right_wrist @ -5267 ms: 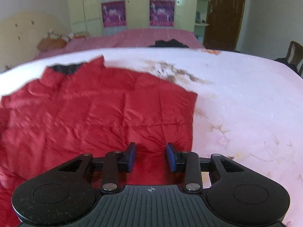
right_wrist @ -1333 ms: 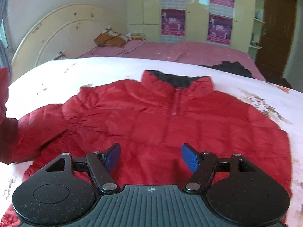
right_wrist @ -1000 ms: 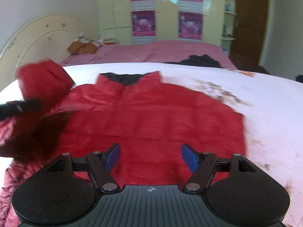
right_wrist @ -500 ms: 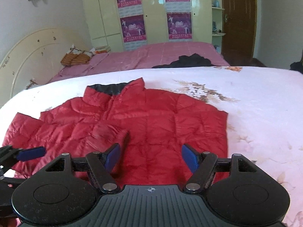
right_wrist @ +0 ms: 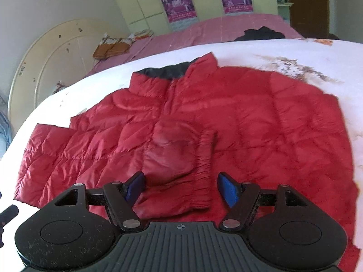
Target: Fold large clothes
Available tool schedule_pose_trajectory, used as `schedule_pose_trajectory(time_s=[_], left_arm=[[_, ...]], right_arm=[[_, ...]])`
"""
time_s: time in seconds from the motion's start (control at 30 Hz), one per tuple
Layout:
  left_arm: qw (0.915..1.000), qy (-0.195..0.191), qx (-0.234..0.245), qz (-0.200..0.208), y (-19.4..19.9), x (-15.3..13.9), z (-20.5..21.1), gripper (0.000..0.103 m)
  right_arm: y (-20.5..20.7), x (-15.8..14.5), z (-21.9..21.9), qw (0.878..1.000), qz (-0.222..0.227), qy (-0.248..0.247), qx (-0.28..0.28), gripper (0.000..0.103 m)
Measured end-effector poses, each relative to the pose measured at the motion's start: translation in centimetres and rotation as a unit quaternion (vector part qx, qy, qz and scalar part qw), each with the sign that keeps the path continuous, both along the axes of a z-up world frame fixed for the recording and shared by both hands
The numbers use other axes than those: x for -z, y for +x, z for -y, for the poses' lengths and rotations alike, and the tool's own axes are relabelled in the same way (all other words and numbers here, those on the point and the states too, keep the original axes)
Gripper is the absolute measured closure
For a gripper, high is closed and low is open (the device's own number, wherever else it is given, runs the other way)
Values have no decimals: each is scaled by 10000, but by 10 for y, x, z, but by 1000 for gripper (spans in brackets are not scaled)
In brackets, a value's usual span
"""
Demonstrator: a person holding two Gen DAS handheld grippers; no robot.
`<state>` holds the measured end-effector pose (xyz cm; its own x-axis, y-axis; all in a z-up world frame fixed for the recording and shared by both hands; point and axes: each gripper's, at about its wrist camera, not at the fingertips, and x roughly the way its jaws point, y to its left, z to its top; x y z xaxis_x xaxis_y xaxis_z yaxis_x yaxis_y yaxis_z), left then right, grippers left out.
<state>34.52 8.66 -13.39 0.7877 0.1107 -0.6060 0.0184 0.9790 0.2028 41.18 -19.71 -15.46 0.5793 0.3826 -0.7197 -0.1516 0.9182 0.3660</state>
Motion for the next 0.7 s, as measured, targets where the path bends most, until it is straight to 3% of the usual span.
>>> schedule_pose_trajectory(time_s=[0.03, 0.1, 0.13, 0.2, 0.47, 0.7], left_arm=[[10000, 45, -36, -57, 2, 6, -1, 34], [9997, 210, -76, -103, 12, 17, 1, 38], [9996, 244, -88, -117, 16, 21, 3, 38], [9996, 251, -89, -135, 26, 28, 7, 43], [9988, 480, 66, 44, 49, 36, 22, 54], [9979, 381, 491, -182, 57, 46, 36, 59]], right_arm=[[0, 0, -2, 10000, 39, -15, -30, 33], [-2, -1, -7, 9998, 94, -159, -76, 69], [-1, -2, -8, 9998, 117, -164, -87, 70], [-2, -5, -8, 9995, 216, -218, -61, 83], [-14, -35, 23, 9902, 979, -860, 511, 87], [-15, -18, 63, 9868, 620, -1166, 938, 87]])
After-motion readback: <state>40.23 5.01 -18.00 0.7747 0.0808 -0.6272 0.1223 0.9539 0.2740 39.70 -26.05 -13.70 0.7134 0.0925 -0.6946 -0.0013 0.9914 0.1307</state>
